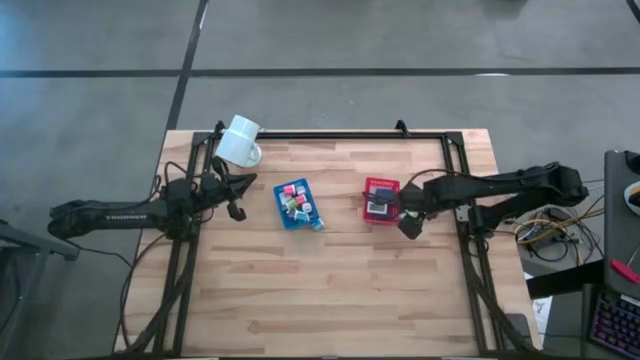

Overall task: Pick & Place Office items
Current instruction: Put the white charger adapter into the blue bin

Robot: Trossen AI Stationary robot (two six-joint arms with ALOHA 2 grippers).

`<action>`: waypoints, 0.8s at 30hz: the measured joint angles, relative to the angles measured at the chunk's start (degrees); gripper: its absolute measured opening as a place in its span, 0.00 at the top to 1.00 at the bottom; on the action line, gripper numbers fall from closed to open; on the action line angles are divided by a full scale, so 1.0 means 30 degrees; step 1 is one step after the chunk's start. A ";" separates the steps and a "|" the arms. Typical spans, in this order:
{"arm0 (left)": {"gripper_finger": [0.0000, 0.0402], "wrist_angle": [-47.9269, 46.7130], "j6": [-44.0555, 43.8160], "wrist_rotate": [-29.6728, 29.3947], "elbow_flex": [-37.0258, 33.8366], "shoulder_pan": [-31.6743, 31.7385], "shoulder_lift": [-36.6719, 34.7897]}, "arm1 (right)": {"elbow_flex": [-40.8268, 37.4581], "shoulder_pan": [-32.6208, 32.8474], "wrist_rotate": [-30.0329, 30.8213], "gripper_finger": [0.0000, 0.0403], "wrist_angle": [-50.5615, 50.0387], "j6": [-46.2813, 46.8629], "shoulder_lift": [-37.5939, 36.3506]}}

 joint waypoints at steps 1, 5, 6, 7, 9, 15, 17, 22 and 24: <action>0.98 0.0000 0.0007 0.0000 0.0007 -0.0007 0.0000 | 0.0000 -0.0132 0.0008 0.22 0.0013 -0.0110 0.0255; 0.98 0.0000 -0.0007 0.0017 0.0007 -0.0007 0.0000 | -0.0007 -0.0784 -0.0013 0.22 0.0669 -0.0852 0.1053; 0.98 0.0007 -0.0007 0.0022 0.0007 -0.0007 0.0000 | -0.0007 -0.0928 -0.0060 0.22 0.1021 -0.1043 0.1198; 0.98 0.0000 -0.0007 0.0022 0.0000 0.0000 0.0000 | -0.0007 -0.1064 -0.0095 0.22 0.1441 -0.1228 0.1344; 0.98 0.0000 -0.0007 0.0022 0.0007 -0.0007 0.0000 | -0.0007 -0.1339 -0.0359 0.22 0.2074 -0.1624 0.1592; 0.98 0.0000 -0.0007 0.0022 0.0004 -0.0007 0.0000 | -0.0055 -0.1822 -0.0896 0.23 0.2255 -0.1977 0.3013; 0.98 0.0000 -0.0007 0.0022 0.0007 -0.0004 0.0000 | -0.0076 -0.1914 -0.0889 0.23 0.2321 -0.2033 0.3620; 0.98 0.0000 -0.0007 0.0022 0.0004 -0.0007 0.0000 | -0.0087 -0.1911 -0.0785 0.23 0.2888 -0.2558 0.4887; 0.98 0.0000 -0.0007 0.0022 0.0000 -0.0007 0.0000 | -0.0087 -0.1931 -0.0850 0.23 0.3132 -0.2796 0.5268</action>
